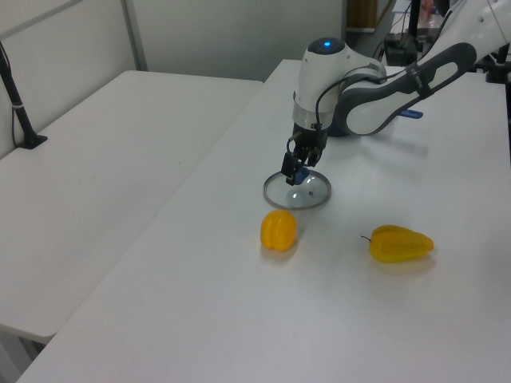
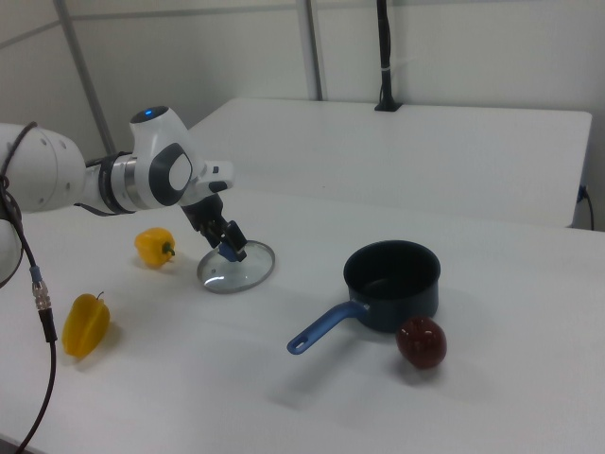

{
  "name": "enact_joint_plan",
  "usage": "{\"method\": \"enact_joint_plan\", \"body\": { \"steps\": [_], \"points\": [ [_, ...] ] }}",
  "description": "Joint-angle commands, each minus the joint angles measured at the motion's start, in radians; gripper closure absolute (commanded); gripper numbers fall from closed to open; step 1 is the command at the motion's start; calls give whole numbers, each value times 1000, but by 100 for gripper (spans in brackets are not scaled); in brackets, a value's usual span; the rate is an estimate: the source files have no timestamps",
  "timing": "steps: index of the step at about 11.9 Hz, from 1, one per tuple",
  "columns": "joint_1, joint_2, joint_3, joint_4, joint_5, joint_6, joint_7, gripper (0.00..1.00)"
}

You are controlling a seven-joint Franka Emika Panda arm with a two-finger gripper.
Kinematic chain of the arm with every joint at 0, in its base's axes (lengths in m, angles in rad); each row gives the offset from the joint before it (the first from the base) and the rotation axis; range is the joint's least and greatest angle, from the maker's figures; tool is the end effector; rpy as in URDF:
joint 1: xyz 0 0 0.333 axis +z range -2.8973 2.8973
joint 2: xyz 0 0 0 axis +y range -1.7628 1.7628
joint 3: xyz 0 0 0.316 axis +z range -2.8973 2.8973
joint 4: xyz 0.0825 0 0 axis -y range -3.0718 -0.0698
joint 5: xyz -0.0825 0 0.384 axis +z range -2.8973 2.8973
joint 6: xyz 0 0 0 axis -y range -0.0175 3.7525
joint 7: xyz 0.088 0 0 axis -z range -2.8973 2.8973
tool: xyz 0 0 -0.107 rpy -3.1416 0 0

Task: Close lid
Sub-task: 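Close the gripper on the blue knob of the glass lid, then lift the glass lid and carry it over the dark saucepan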

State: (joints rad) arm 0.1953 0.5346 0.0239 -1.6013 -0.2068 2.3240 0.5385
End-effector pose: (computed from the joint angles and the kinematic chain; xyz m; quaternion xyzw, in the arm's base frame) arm 0.6915 0.1478 0.3386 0.9879 -0.0973 0.1151 0.0357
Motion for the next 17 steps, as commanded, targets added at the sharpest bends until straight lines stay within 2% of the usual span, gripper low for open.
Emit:
{"method": "enact_joint_plan", "body": {
  "steps": [1,3,6,8,13,15,17],
  "points": [
    [15,2,-9,6,-29,-18,31,25],
    [13,2,-9,6,-39,-18,31,47],
    [12,-8,-9,8,-37,-25,31,59],
    [6,-45,-9,6,-28,-40,31,59],
    [-28,-142,-13,29,-22,-208,26,59],
    [-77,-168,-16,76,-23,-276,14,59],
    [-160,-168,-16,138,-19,-314,-76,59]
  ]
}}
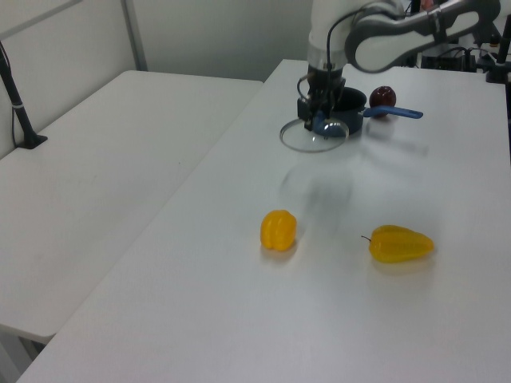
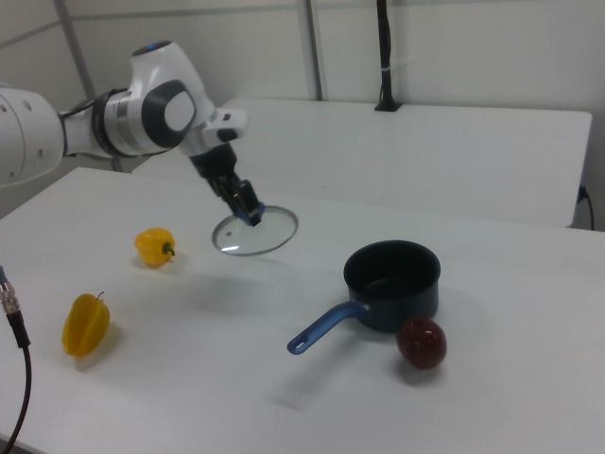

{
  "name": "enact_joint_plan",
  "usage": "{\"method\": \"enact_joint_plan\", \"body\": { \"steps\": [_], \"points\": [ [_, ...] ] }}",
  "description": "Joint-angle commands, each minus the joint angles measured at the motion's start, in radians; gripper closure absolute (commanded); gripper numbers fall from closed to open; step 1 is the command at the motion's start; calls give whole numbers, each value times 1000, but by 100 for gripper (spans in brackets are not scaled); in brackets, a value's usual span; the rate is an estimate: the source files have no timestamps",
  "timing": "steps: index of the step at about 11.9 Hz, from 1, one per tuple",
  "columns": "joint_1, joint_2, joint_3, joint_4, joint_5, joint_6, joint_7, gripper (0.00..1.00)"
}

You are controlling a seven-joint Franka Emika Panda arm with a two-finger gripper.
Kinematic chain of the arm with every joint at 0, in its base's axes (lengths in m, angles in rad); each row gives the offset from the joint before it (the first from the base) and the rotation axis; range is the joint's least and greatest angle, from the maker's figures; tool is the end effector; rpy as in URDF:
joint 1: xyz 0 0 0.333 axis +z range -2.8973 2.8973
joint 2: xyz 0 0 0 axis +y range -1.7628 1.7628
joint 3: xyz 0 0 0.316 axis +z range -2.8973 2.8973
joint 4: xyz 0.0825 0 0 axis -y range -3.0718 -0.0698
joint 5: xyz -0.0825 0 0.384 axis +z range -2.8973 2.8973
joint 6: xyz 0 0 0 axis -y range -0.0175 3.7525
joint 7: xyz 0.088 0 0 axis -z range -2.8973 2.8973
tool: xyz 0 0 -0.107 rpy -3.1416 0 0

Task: Close lid
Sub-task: 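Lift the glass lid and carry it over the dark saucepan, then lower the lid onto the saucepan rim and settle it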

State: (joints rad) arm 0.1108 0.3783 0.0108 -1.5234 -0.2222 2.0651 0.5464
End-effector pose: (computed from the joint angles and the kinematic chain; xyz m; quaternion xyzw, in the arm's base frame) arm 0.6844 0.0710 0.4594 0.9777 -0.1659 0.1093 0.0675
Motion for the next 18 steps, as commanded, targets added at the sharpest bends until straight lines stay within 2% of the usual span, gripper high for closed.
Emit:
{"method": "enact_joint_plan", "body": {
  "steps": [1,5,8,12,15,18],
  "points": [
    [-104,-13,-3,69,-3,-57,-118,59],
    [-259,-3,-3,77,-6,-31,-276,59],
    [-353,17,-3,75,50,73,-364,58],
    [-411,56,-3,77,99,165,-408,58],
    [-407,103,-3,75,113,233,-411,58],
    [-395,110,5,72,116,237,-405,58]
  ]
}}
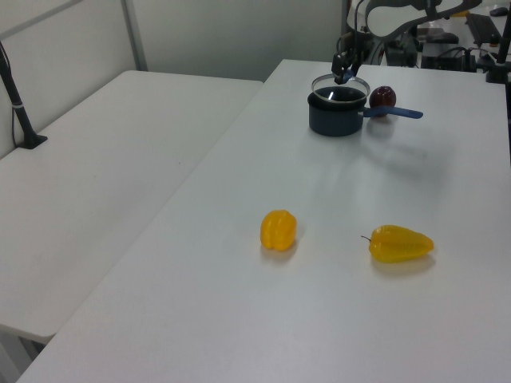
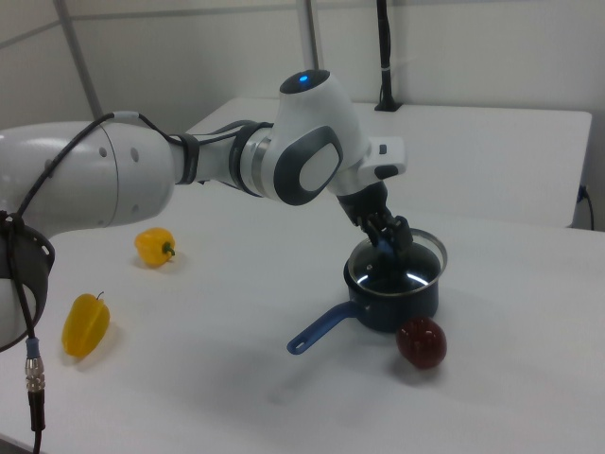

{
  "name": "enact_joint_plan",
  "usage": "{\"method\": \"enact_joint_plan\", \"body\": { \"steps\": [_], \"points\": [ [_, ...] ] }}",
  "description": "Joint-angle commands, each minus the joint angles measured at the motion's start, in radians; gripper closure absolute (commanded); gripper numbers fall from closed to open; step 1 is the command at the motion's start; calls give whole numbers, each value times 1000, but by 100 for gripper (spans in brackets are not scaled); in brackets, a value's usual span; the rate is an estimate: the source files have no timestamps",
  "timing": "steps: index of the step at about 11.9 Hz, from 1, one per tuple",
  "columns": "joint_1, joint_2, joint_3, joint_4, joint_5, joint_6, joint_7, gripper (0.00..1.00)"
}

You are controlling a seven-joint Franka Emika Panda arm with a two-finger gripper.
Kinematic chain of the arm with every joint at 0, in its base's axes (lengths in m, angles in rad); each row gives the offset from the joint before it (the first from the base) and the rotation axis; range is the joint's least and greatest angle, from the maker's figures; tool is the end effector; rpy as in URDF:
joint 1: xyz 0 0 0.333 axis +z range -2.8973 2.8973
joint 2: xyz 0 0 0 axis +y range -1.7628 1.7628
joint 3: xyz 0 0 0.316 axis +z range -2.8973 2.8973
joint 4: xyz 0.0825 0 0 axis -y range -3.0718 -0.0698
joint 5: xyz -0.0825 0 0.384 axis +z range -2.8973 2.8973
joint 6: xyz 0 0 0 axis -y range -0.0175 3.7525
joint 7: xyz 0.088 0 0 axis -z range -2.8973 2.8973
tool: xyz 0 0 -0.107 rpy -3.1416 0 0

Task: Close lid
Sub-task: 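Lower the lid onto the saucepan rim and settle it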

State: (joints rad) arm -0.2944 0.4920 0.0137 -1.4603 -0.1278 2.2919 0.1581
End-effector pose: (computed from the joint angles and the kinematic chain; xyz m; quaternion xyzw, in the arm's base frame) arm 0.6980 -0.2061 0.4347 0.9672 -0.1828 0.1653 0.0616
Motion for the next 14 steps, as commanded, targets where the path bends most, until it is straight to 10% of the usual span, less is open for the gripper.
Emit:
{"method": "enact_joint_plan", "body": {
  "steps": [1,14],
  "points": [
    [27,-3,2,6,23,11,-15,58],
    [28,34,-8,3,20,15,-25,57]
  ]
}}
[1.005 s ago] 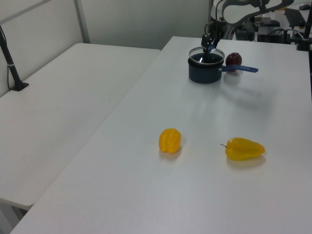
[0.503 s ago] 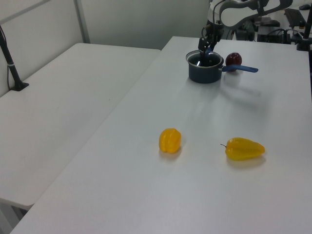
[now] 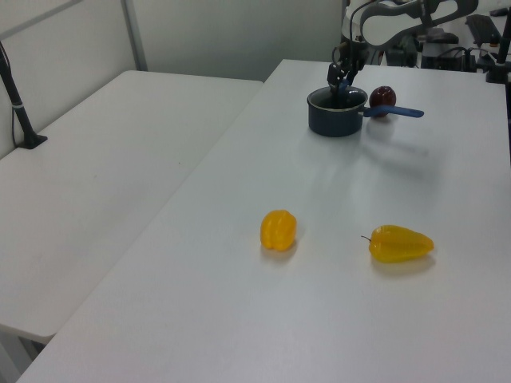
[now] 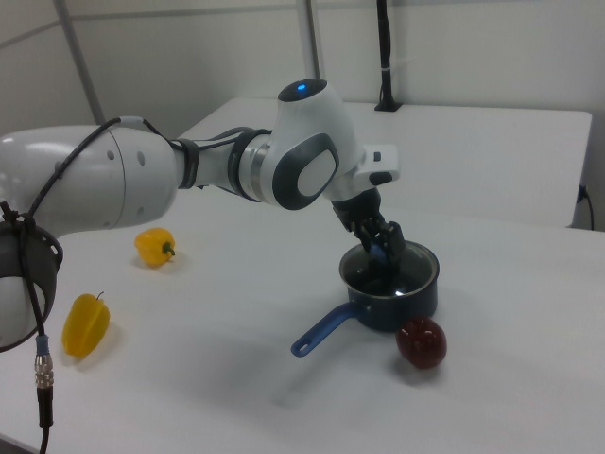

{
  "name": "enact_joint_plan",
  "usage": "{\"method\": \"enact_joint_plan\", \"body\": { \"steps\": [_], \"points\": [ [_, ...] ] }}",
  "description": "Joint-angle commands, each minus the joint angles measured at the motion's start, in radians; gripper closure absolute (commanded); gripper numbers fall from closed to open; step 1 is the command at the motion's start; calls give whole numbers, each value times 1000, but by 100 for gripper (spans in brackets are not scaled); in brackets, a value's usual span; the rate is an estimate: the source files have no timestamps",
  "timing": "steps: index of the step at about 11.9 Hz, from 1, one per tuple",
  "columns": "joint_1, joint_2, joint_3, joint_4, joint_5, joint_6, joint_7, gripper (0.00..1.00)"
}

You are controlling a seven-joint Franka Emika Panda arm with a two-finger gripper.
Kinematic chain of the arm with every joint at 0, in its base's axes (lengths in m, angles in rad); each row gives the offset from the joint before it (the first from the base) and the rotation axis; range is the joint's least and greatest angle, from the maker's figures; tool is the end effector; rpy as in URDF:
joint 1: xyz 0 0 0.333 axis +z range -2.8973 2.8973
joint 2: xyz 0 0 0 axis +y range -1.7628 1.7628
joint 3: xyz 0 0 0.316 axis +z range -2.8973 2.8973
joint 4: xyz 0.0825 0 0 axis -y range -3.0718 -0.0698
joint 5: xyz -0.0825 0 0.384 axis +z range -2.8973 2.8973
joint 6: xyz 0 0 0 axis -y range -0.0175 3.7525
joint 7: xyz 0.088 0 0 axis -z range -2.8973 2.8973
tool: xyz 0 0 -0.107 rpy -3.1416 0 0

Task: Close lid
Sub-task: 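Lower the lid onto the saucepan rim and settle it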

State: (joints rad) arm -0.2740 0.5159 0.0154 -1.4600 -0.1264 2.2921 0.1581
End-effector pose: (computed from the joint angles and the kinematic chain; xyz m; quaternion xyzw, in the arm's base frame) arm 0.7045 -0.1914 0.4175 0.9711 -0.1725 0.1545 0.0577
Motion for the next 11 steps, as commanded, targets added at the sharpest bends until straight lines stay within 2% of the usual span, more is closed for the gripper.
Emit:
{"method": "enact_joint_plan", "body": {
  "steps": [1,5,7,8,9,11],
  "points": [
    [6,13,-9,3,19,39,-19,57],
    [13,16,-9,3,24,72,-14,57],
    [15,16,-9,0,21,70,-17,53],
    [13,15,-9,0,21,67,-18,33],
    [15,12,-9,-5,21,60,-17,0],
    [18,-11,-11,-19,10,40,-17,0]
  ]
}}
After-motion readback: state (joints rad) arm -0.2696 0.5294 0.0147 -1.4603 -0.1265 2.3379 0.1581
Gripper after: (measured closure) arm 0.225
